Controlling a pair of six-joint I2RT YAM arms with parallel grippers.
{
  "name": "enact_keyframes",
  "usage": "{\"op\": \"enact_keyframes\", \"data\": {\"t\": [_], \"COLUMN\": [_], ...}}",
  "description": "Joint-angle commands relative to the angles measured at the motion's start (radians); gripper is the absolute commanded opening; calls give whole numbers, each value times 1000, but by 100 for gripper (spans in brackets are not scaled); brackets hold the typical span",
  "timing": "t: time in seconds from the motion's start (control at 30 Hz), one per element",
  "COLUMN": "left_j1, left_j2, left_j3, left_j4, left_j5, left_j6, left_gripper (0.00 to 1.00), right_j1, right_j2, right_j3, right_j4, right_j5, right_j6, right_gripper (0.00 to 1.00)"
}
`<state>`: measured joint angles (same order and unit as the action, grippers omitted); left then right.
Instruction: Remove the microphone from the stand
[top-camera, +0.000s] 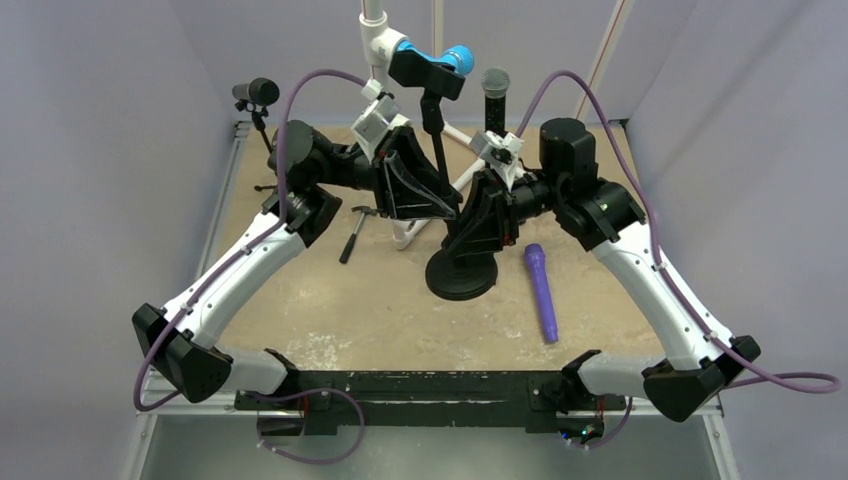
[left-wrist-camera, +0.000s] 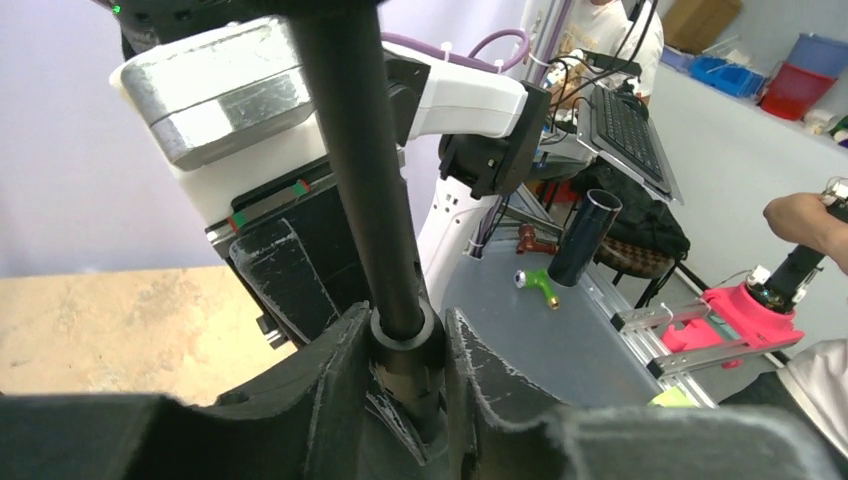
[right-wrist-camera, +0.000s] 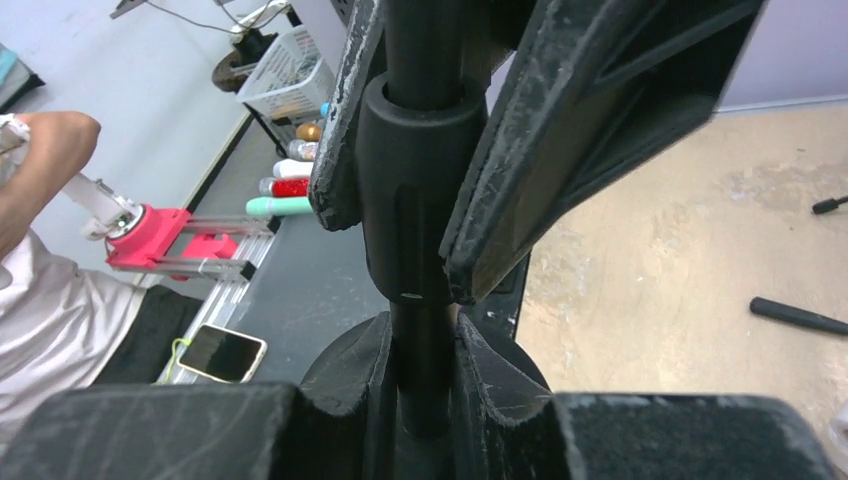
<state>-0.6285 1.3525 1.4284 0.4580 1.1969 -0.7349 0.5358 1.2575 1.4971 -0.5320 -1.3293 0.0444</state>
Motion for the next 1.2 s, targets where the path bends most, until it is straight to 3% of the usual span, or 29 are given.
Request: {"op": "enact_keyframes", "data": {"t": [0.0, 0.07, 0.2, 0.27, 0.33, 0.47, 0.6, 0.67, 0.77, 0.9, 0.97, 1.17], "left_j1": [-5, -5, -8, -7, 11, 53, 52, 54, 63, 74, 75, 73], "left_j2": [0, -8, -52, -82, -108, -133, -146, -159, -186, -202, -198, -135], "left_j3": [12, 14, 32, 63, 76, 94, 116, 118, 92, 70, 71, 110], "left_j4": [-64, -119, -363, -577, -689, -788, -807, -803, -747, -688, -682, -651], "left_j5": [-59, -101, -252, -390, -512, -610, -605, -589, -497, -345, -278, -103], "left_j6": [39, 46, 105, 143, 138, 60, 53, 92, 168, 291, 356, 498], "left_gripper": [19, 0, 0, 0, 0, 0, 2, 19, 60, 95, 100, 97], "right_j1": [1, 0, 1, 1, 2, 1, 2, 1, 1, 1, 0, 16], "right_j2": [-3, -5, -9, -9, -6, 24, 47, 45, 31, 14, 9, 9], "right_j3": [0, 4, 47, 78, 101, 146, 192, 200, 186, 165, 160, 117], "right_j4": [55, 14, -84, -124, -147, -169, -187, -193, -190, -179, -170, -74], "right_j5": [42, 86, 214, 284, 345, 416, 437, 435, 404, 281, 230, 42], "right_j6": [12, -25, -131, -175, -206, -243, -258, -265, -260, -238, -217, -87], "right_gripper": [0, 0, 0, 0, 0, 0, 0, 0, 0, 0, 0, 0]}}
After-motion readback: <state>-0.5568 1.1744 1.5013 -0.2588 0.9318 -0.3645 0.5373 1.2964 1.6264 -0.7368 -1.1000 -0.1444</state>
